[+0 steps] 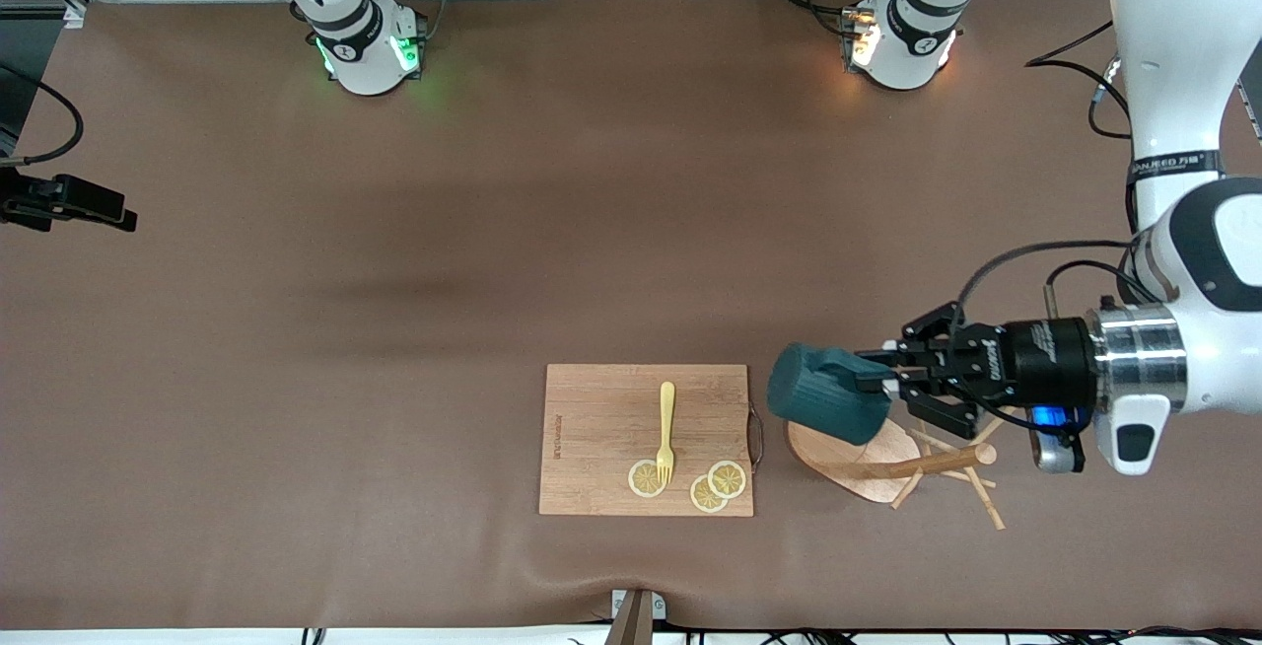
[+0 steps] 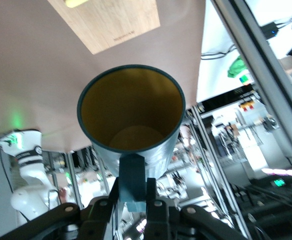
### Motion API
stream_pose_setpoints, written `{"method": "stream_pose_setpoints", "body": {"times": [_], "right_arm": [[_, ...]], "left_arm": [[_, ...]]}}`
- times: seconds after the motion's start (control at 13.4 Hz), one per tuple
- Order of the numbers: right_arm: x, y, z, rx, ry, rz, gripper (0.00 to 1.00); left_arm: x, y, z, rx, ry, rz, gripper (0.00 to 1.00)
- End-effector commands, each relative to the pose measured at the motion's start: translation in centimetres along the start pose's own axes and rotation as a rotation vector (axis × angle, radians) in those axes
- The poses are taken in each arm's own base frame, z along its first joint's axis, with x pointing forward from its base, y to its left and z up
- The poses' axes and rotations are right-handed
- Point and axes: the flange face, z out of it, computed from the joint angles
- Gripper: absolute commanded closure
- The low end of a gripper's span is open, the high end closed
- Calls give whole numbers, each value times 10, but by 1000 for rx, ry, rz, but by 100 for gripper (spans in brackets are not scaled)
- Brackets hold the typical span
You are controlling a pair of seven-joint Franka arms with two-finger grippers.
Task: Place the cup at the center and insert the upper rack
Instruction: 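Hook the mug handle onto a mug-tree peg with the left gripper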
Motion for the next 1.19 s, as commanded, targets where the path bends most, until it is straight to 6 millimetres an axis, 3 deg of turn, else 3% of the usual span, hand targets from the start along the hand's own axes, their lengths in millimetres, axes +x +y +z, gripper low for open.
{"method": "stream_pose_setpoints", "body": {"times": [0.0,0.52,0.89,1.12], "right_arm": [[1,-5,-3,4,3,6,0],[2,-21,-7,21,14,-19,0],[6,-42,-8,16,48,-53,0],[2,-44,-1,14,42,-58,0]], "left_arm": [[26,1,-9,-55,-88,-20,100],[96,-26,-36,2,-159,97,100],[129,-42,-49,15,-195,144,100],[145,-51,-51,8,-202,153,100]]}}
